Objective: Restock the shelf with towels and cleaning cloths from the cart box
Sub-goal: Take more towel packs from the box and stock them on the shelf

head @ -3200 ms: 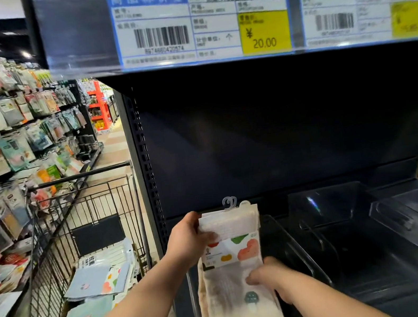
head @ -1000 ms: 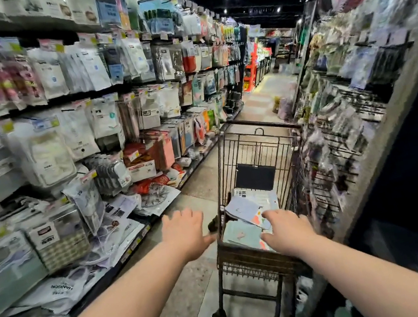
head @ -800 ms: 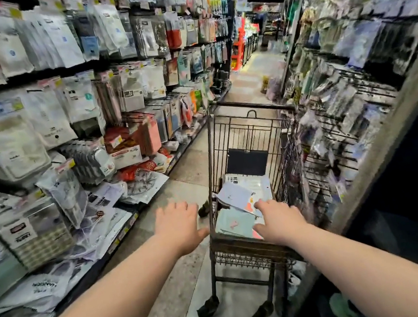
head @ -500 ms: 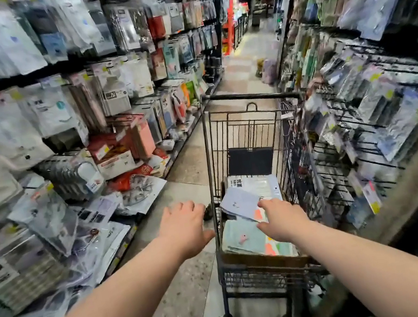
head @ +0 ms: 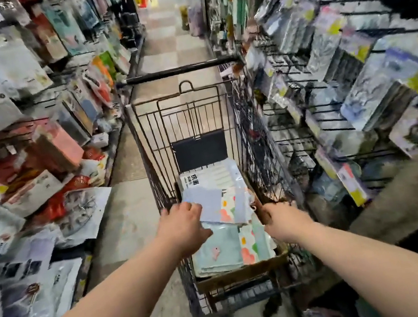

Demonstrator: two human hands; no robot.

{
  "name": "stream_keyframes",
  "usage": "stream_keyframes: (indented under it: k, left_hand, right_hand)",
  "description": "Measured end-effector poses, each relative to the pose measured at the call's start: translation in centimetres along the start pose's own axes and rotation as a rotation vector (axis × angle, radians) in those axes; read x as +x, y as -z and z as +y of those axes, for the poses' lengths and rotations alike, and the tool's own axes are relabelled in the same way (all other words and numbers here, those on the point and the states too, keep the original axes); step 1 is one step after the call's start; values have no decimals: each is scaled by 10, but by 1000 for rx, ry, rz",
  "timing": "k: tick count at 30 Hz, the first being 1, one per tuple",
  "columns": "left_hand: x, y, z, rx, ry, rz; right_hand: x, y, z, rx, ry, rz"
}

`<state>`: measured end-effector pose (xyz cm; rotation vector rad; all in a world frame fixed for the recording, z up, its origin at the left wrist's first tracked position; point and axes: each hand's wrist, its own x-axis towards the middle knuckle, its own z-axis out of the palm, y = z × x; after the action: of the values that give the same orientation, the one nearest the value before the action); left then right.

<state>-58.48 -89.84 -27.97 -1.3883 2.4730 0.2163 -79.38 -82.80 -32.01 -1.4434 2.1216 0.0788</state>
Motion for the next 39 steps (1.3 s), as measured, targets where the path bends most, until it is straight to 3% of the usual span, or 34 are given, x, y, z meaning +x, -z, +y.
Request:
stream_keyframes:
  k: [8,18,27,39]
  left_hand:
    - [107,-30,-1,85,-239,-102]
    - [253,-73,-17,162,-525,-226]
    - [327,-127,-19,159,-608,-313]
    - [390,-184,6,61,-485,-453]
  right_hand:
    - [45,-32,10,113,-198,-77]
    - [124,-108,-20,467,-548,-168]
    - [176,-183,-41,971,-967,-88]
    - [209,-230,-33,1195,-1362,117]
